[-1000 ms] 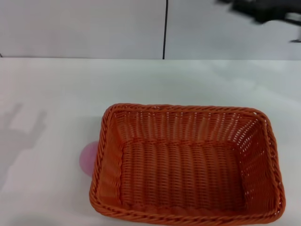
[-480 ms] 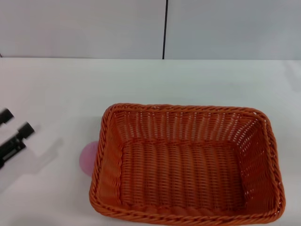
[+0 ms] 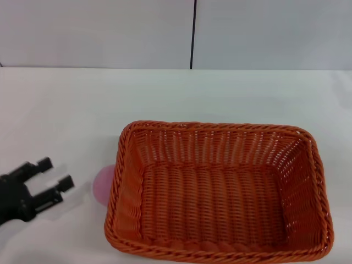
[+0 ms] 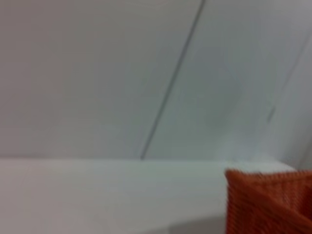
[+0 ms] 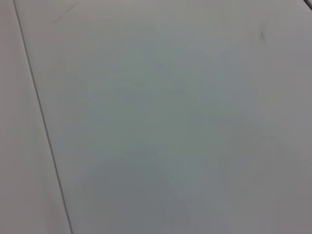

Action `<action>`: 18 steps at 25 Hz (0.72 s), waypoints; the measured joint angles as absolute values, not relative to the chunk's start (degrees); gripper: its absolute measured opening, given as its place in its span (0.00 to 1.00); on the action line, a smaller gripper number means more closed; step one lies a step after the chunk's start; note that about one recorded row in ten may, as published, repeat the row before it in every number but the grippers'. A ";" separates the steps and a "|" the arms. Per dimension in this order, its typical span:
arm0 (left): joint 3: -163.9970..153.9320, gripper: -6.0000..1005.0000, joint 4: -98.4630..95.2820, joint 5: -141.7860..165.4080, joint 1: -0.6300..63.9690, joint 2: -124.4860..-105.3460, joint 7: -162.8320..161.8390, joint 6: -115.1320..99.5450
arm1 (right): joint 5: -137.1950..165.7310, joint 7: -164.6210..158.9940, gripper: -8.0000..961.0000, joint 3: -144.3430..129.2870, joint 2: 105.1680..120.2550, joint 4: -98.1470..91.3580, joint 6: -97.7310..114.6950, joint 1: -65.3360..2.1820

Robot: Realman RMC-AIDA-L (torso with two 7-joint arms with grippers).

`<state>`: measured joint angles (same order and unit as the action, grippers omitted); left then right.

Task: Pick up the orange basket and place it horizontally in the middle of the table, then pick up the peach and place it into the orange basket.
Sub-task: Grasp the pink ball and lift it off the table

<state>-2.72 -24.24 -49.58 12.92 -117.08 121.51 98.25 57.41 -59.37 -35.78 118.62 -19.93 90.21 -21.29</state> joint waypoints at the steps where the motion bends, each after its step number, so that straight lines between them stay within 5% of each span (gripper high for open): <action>1: -4.18 0.75 -24.30 -49.58 13.03 -117.41 121.25 97.56 | 57.40 -59.25 0.46 -35.78 118.62 -19.67 90.21 -21.44; 18: -9.13 0.73 -21.39 -49.57 14.88 -118.04 121.65 93.63 | 57.30 -57.65 0.46 -35.77 118.73 -17.77 90.08 -21.28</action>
<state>-9.13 -21.39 -49.57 14.88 -118.04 121.65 93.63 57.30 -57.65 -35.77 118.73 -17.77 90.08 -21.28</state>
